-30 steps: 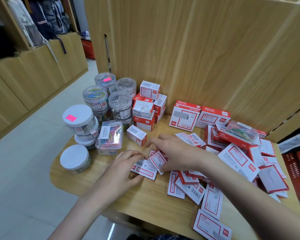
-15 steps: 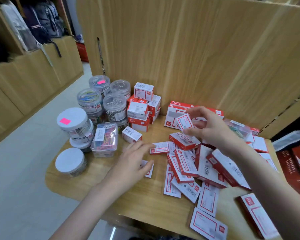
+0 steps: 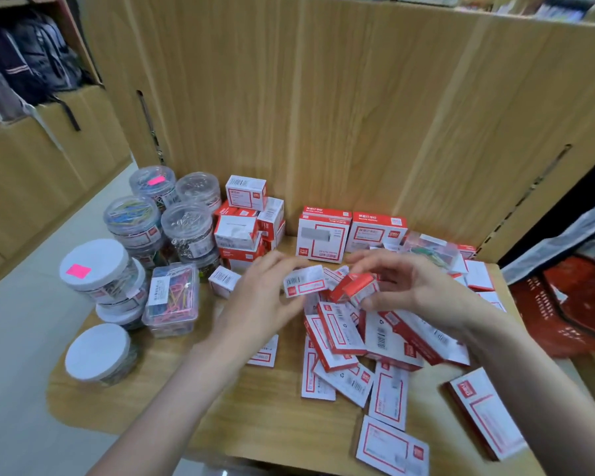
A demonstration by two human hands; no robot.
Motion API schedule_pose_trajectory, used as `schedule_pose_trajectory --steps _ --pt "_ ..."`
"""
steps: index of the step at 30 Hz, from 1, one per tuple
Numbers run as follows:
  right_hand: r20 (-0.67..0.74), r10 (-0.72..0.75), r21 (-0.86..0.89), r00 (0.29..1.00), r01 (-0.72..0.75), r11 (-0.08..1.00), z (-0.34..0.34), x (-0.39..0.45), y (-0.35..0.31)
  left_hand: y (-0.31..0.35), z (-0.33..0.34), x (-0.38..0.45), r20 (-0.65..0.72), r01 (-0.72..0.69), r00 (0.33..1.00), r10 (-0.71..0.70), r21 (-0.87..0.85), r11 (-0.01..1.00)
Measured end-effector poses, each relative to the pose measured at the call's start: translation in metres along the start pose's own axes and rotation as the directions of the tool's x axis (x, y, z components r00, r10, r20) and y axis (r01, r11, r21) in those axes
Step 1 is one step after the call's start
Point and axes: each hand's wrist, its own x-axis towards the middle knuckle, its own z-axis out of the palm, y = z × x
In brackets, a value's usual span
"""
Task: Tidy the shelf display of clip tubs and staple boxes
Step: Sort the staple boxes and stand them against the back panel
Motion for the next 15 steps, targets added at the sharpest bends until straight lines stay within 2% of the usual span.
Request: schedule_pose_trajectory --steps 4,7,11,15 --pt "0.019 0.009 0.134 1.0 -0.011 0.991 0.002 -0.002 0.001 0.015 0.0 0.014 0.119 -0.085 0.987 0.106 -0.168 0.982" --pt "-0.027 -0.016 0.203 1.0 0.021 0.979 0.001 -0.004 0.003 0.02 0.006 0.019 0.138 -0.125 0.979 0.151 -0.182 0.975" --pt "-0.172 -0.028 0.179 0.985 0.059 0.982 -0.014 -0.01 0.003 0.023 0.015 0.03 0.134 -0.106 0.982 0.132 -0.188 0.976" --pt "-0.402 -0.031 0.232 0.915 0.135 0.963 -0.04 -0.018 0.002 0.022 0.024 0.047 0.108 -0.106 0.987 0.122 -0.149 0.983"
